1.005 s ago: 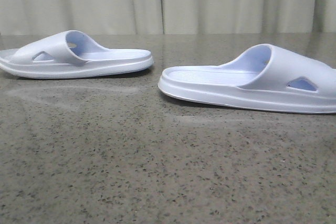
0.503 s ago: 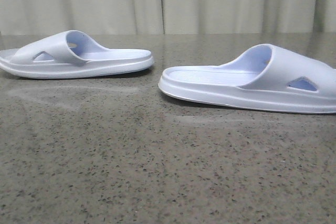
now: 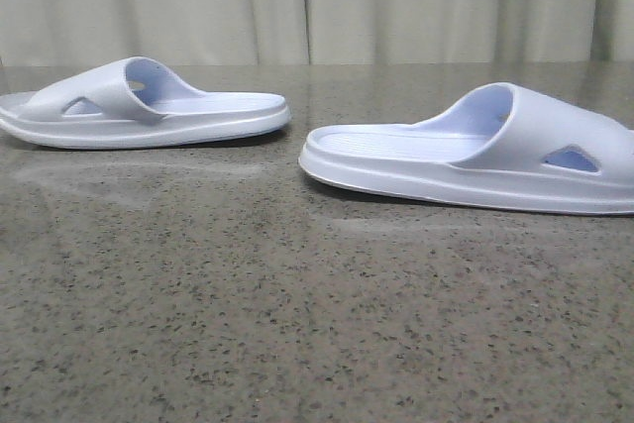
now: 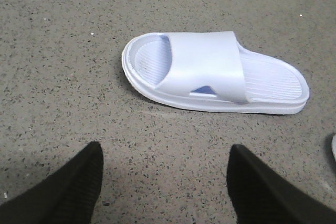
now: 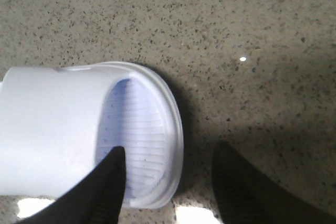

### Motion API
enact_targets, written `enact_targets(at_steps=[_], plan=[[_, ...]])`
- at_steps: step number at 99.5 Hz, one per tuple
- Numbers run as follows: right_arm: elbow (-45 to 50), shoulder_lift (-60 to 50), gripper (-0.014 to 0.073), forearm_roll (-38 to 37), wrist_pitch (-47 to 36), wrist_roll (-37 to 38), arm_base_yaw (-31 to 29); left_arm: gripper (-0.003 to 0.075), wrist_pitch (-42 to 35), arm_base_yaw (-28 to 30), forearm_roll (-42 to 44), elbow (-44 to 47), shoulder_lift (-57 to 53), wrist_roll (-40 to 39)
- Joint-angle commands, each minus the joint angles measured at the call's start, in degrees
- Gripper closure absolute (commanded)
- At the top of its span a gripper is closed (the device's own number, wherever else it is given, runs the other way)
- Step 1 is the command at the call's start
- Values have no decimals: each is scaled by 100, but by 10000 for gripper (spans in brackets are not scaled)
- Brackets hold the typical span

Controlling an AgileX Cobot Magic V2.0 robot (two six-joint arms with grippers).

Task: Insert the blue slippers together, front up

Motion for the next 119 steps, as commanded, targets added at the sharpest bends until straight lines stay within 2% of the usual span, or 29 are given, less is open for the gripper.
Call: enact_targets(at_steps=[1,34,46,61,78,89,100,119], plan=[[-253,328,275,1037,339,-723,-343,274,-375,-42,-165,-204,51,67],[-676,1527,285,1534,1267,-1211,-458,274,-609,-42,-165,-204,66,171],[-746,1726,412,1538,1393,-1224,-458,274,-618,-42,-190,-204,190,171],[-746,1761,704,1538,1452,-1320,-458,274,-724,-42,-357,-214,554,181],[-746,1761,699,1538,1452,-1320,-458,274,-770,59,-693,-342,1105,284],[-746,1761,699,1538,1428,-1320,-458,274,-586,301,-1342,-597,1541,734],[-746,1761,699,1538,1374,-1320,-458,274,-131,773,-2590,-873,1978,1702],[-746,1761,701,1538,1280,-1320,-458,275,1253,1638,-4786,-1132,2993,3353]])
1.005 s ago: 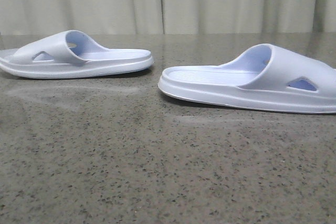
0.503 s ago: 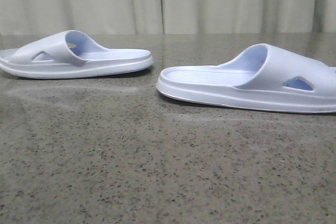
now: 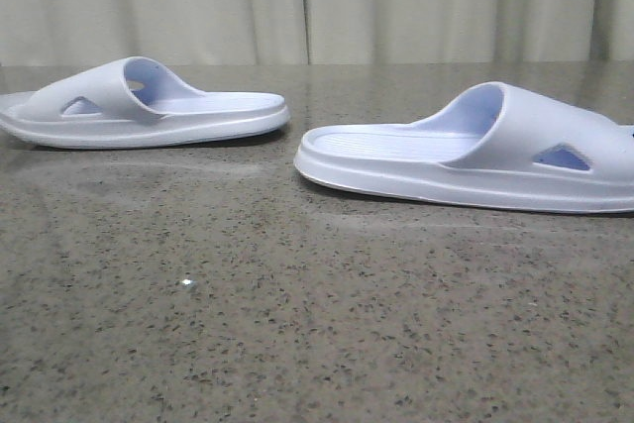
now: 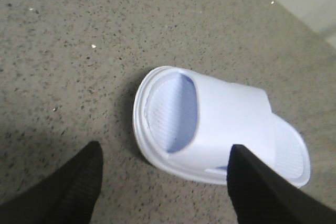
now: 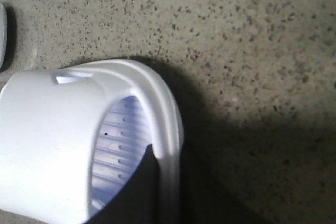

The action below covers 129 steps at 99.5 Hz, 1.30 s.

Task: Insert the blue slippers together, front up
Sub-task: 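Lower both grippers and pinch each slipper's heel rim, then lift both slippers off the table with both grippers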

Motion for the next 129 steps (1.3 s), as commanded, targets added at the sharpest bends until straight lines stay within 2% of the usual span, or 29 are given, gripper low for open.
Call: enact_targets(at_steps=[1,21,46,75,80,87,94,95,96,99,129], plan=[[-167,-136,701,221,-27,-92,-48,276,663,337,-1289,-289,368,831],[-167,-136,701,230,-65,-144,-48,328,1326,391,-1544,-710,1309,1071],[-167,-53,701,230,-124,-147,-48,329,1871,208,-1510,-1317,2183,1080],[-167,-53,701,230,-139,-198,-48,332,1824,18,-1508,-1422,2524,1080],[-167,-53,701,230,-139,-198,-48,356,1860,18,-1496,-1422,2532,1080],[-167,-53,701,230,-139,-198,-48,438,1903,18,-1496,-1422,2532,1080],[-167,-53,701,230,-139,-198,-48,577,1944,18,-1494,-1422,2532,1080],[-167,-53,701,230,-139,-198,-48,625,1960,18,-1484,-1422,2532,1080],[-167,-53,701,230,-139,-198,-48,625,1971,18,-1484,-1422,2532,1080],[-167,-53,701,230,-139,-198,-48,707,2000,18,-1484,-1422,2532,1092],[-319,-65,701,449,120,-198,-48,705,2229,18,-1423,-1422,2277,1231]])
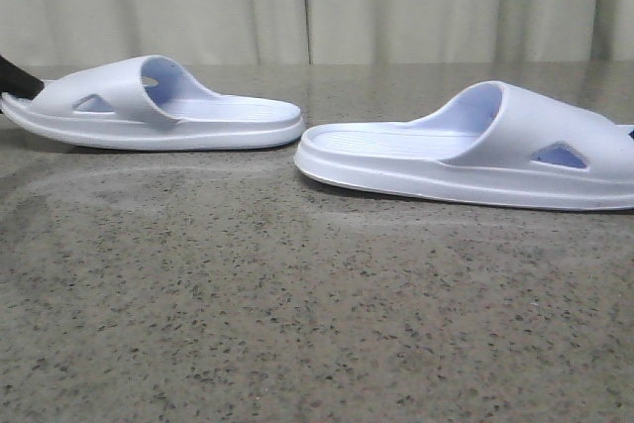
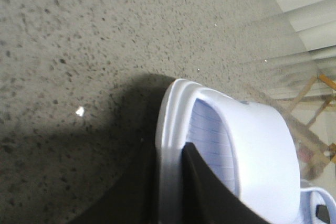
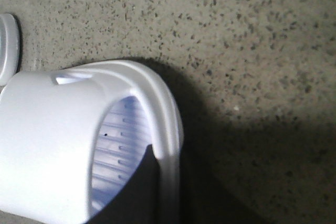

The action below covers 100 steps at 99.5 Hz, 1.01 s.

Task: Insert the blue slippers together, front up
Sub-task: 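Lift both slippers off the table with both grippers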

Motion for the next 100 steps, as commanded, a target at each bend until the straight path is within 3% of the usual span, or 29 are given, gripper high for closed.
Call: enact_targets(at_steps=[1,25,45,62,100], plan=[[-288,-133,701,345,193,-88,-48,705,311,-42,-245,-138,-439,51],[-770,-171,701,839,826,-178,-58,705,300,37,-232,-138,-1137,51],[-1217,-485,700,1046,992,-178,-58,705,346,446,-50,-138,-1588,-34],[-1483,-666,700,1453,1272,-178,-66,705,766,705,-42,-138,-1686,-113],[-1571,-444,701,1917,1412,-334,191,705,1364,374,-669,-138,-1686,-117]])
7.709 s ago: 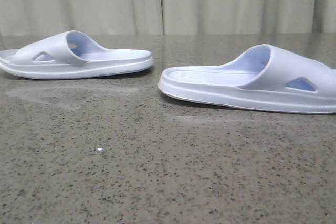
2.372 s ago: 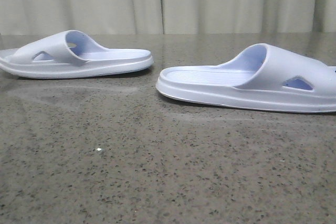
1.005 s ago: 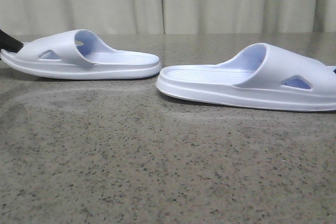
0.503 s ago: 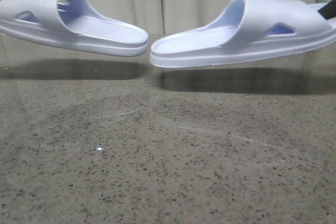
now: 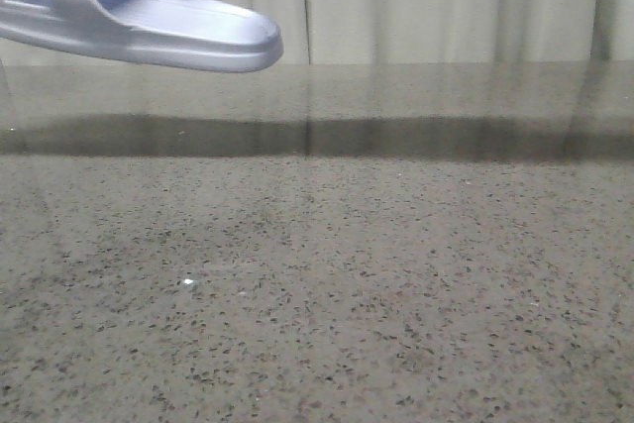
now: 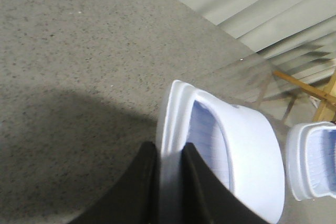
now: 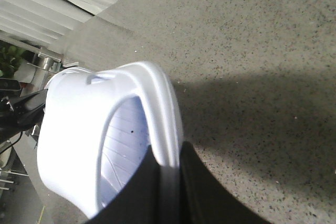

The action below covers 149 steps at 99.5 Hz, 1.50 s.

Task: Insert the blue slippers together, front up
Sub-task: 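Lift both slippers off the table with both grippers, then bring the right gripper's slipper over the left gripper's slipper, stacking them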

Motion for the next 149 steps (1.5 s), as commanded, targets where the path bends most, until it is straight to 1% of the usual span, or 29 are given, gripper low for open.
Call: enact_targets(at_steps=[1,23,46,55,72,93,107,121,134,141,149], plan=[[-171,-27,701,553,159,-201,146,705,500,-175,-737,-138,-233,-60],[-171,348,701,974,80,-587,517,705,513,-588,-930,-138,-233,-212],[-171,804,701,1345,77,-975,679,705,513,-1018,-1230,-138,-233,-208],[-171,985,701,1517,90,-1089,854,705,513,-1211,-1300,-138,-233,-216],[-251,1407,701,1542,78,-1188,1368,705,487,-1500,-1444,-138,-233,-216],[-631,1858,700,1574,-62,-1201,2054,705,465,-1714,-1444,-138,-222,-216],[-891,2007,700,1647,-284,-1201,2408,705,465,-1747,-1444,-138,-222,-216],[-1164,2103,700,1647,-337,-1201,2650,705,465,-1769,-1420,-138,-222,-216],[-1238,2103,699,1657,-312,-1201,2684,705,485,-1769,-1374,-138,-222,-216],[-1238,2103,666,1541,-154,-1201,2600,705,472,-1769,-1395,-138,-222,-216],[-1238,2103,558,1357,100,-1201,2449,705,414,-1769,-1395,-138,-222,-204]])
